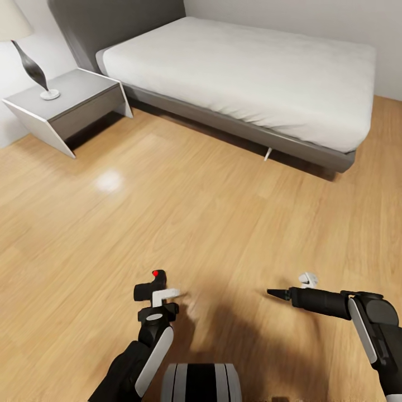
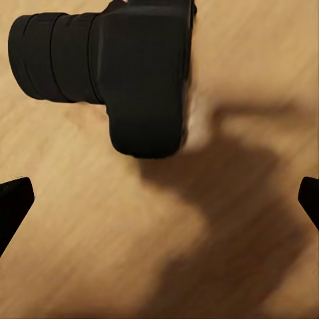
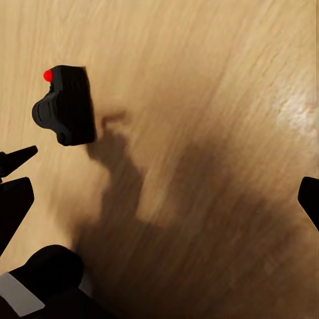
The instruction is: Attach the digital camera to the camera tripod in the bedroom.
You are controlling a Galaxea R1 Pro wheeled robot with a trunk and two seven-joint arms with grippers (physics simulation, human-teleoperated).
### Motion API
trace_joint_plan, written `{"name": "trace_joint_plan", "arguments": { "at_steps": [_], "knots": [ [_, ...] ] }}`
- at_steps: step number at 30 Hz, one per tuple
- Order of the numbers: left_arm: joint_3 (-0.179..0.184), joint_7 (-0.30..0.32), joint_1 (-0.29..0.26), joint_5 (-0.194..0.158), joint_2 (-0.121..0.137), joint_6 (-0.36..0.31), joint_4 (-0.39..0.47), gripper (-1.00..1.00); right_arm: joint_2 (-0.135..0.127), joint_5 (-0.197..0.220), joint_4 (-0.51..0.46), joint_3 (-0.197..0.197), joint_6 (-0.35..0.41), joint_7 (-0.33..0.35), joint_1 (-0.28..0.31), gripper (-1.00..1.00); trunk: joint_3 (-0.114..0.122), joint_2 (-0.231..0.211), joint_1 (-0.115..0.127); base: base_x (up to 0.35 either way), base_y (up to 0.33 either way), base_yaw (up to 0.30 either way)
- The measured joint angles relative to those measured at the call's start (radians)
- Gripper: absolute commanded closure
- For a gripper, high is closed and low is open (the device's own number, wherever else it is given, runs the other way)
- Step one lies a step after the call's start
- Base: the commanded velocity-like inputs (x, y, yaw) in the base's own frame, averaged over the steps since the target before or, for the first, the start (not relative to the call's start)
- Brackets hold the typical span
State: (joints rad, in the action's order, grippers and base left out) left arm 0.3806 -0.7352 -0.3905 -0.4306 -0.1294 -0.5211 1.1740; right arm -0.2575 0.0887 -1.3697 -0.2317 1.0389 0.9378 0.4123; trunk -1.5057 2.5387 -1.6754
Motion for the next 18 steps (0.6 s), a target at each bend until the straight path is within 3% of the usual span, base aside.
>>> {"name": "trace_joint_plan", "arguments": {
  "at_steps": [5, 12, 18],
  "knots": [
    [-0.002, 0.001, 0.000, 0.001, 0.006, 0.020, -0.002, -1.00, 0.000, -0.001, 0.000, -0.002, 0.000, 0.000, 0.000, -1.00, -0.019, 0.001, -0.002, 0.000, 0.000, 0.000],
    [-0.003, 0.001, 0.000, -0.001, 0.040, 0.050, 0.011, -1.00, 0.000, -0.002, 0.000, -0.002, 0.000, 0.000, 0.000, -1.00, -0.019, 0.001, -0.002, 0.000, 0.000, 0.000],
    [-0.001, 0.001, 0.000, -0.003, 0.050, 0.045, 0.039, -1.00, 0.000, -0.002, 0.000, -0.002, 0.000, -0.001, 0.000, -1.00, -0.019, 0.001, -0.002, 0.000, 0.000, 0.000]
  ]
}}
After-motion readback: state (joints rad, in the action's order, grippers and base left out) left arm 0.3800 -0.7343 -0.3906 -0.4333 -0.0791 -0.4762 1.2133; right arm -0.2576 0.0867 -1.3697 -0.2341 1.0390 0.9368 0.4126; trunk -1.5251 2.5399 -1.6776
